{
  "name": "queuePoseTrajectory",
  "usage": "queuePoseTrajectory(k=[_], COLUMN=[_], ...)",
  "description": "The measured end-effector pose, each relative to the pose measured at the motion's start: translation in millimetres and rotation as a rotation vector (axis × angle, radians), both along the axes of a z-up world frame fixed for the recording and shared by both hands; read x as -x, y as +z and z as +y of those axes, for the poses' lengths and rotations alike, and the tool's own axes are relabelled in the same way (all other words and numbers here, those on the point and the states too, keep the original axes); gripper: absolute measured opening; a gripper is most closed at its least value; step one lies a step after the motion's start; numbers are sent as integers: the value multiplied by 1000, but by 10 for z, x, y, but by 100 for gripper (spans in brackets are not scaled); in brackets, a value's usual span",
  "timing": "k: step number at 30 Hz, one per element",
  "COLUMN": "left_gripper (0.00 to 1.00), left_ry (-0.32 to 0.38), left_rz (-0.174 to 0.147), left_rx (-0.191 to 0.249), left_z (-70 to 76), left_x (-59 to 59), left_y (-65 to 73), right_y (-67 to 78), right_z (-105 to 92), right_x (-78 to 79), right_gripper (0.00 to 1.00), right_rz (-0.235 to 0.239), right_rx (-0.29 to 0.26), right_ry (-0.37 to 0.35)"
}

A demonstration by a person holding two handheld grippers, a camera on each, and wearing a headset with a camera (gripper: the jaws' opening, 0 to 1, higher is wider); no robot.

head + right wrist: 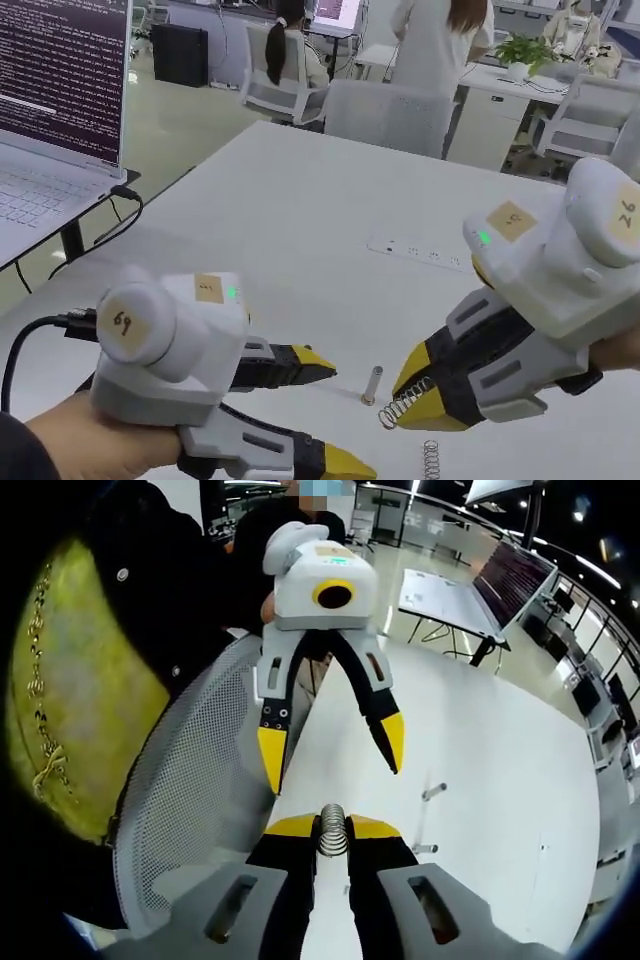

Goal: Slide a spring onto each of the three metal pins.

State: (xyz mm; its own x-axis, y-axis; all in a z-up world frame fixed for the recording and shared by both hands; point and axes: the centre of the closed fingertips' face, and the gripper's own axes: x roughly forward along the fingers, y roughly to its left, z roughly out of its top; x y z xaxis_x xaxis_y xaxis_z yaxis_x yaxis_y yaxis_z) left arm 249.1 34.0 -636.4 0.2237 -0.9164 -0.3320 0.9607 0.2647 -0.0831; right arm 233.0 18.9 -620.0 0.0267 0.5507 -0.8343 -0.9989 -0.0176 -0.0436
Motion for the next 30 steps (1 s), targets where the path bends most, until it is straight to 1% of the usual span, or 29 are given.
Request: queuePoseTrajectory(k=[9,19,25,30], left_gripper=[74,87,90,91], left_ry=[49,110,141,171], left_rz=[-4,-4,-7,-20], left_rx=[-3,20,32,33], left_z=[69,174,252,339], left_x=[-57,-136,-155,-152], left_y=[12,58,88,101], right_y=[-7,0,20,35], right_z=[-52,-84,-104,-128], right_x=[-42,-113,-180,-274], right_gripper=[8,8,8,8], right_rz=[-10,-18,-24,-29], right_rx=[18,29,37,51], right_ry=[-9,-17,-20,-22])
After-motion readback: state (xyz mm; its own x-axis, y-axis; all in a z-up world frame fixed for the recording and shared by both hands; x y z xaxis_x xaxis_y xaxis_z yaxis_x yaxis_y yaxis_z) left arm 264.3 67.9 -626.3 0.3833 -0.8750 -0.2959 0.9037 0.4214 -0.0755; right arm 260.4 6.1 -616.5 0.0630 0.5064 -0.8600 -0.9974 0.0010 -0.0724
